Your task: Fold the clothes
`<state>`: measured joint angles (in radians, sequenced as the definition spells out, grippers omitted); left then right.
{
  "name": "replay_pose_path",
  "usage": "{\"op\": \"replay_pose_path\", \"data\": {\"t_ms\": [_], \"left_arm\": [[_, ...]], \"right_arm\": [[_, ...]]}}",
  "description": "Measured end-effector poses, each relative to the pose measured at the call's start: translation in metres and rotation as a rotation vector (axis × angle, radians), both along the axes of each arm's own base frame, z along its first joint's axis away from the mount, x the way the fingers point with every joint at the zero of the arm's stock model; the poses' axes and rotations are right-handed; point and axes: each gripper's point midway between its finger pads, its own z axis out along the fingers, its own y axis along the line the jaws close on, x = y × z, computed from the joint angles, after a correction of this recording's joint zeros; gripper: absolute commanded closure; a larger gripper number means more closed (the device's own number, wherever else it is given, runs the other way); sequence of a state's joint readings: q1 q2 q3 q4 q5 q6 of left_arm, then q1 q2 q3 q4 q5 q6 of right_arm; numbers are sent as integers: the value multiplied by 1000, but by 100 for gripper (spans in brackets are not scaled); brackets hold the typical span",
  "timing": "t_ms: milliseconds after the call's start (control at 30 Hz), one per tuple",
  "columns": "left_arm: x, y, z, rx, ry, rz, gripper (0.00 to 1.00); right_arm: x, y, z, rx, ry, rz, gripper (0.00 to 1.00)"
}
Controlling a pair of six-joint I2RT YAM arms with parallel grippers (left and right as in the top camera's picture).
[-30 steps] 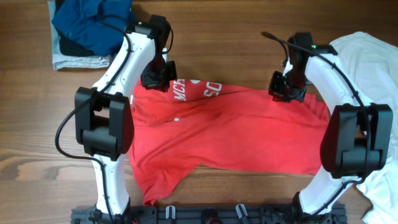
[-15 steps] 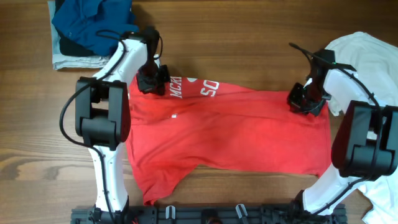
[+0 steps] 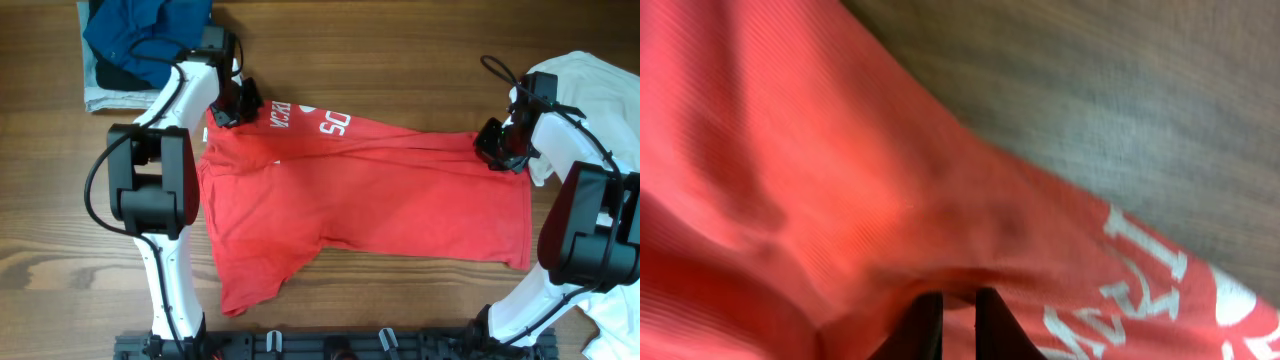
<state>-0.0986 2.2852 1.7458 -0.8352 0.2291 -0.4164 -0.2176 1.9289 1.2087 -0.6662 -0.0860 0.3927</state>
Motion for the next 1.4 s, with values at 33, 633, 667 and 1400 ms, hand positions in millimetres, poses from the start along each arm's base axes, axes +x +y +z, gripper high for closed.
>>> {"op": "replay_pose_path", "data": {"t_ms": [33,633,667,1400], "left_arm": [[4,11,0,13,-10,22,84],[-73,77,214,146,-227,94,11],[-96,76,223,147,-194,91,11],[-327,26,94,-92,338,74,10]], "right_arm": [[2,-3,2,-12,-4,-3,69],[-21,2,219,-20,-140,-36,0],[-36,6,228,-14,-129,-35,0],[-160,72,105,214,-39,45,0]]}}
